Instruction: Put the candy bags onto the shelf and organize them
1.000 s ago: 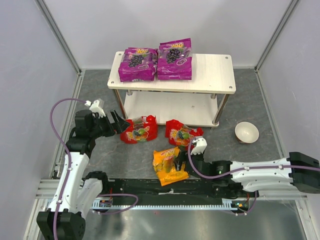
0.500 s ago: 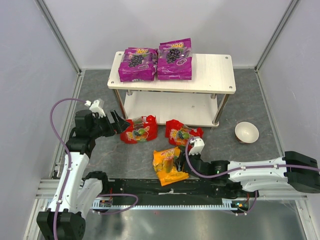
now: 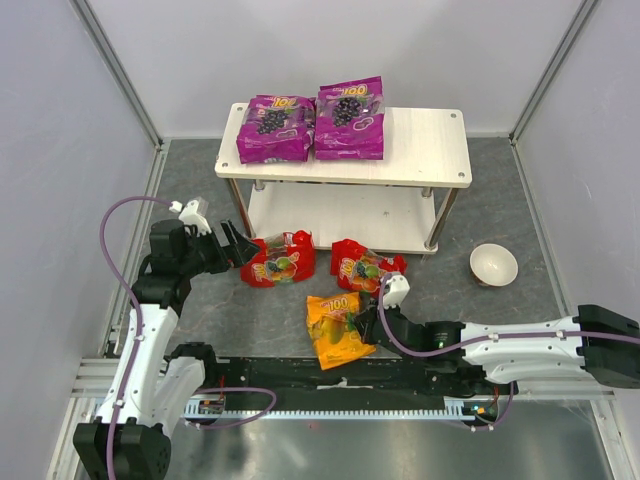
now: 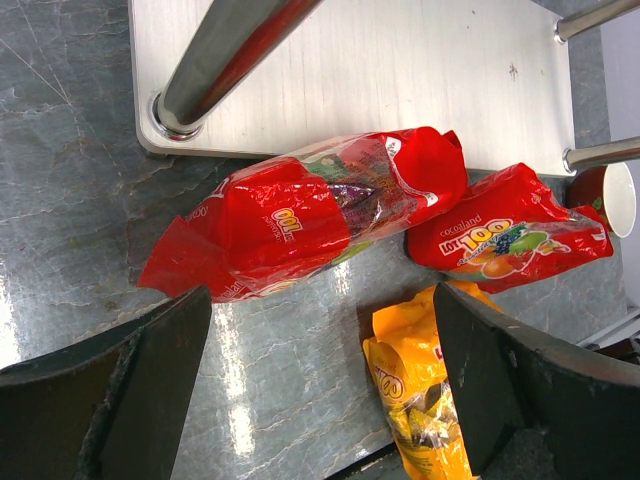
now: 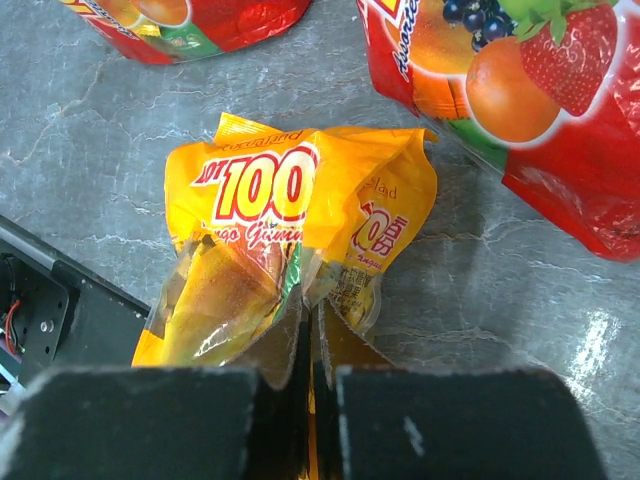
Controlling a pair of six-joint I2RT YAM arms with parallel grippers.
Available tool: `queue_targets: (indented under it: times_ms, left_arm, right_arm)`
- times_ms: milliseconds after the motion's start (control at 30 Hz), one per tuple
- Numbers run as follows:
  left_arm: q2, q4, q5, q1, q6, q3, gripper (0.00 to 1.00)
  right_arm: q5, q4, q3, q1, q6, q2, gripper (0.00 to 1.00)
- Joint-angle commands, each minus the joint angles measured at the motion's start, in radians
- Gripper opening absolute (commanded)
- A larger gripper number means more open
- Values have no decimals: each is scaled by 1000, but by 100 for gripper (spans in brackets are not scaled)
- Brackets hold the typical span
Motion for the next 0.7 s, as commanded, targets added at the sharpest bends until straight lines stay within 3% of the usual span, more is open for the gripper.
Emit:
queue_targets:
  times_ms: [0, 433, 667]
  left_arm:
    - [-5, 31, 15, -3, -4, -2, 99]
    - [-3, 31, 16, -2, -2, -1, 99]
    - [-3, 31, 16, -2, -2, -2, 99]
  right_arm:
    - [9, -33, 34, -6, -59, -22, 0]
    - [59, -314, 404, -6, -361, -227, 0]
    - [122, -434, 747, -6, -559, -158, 0]
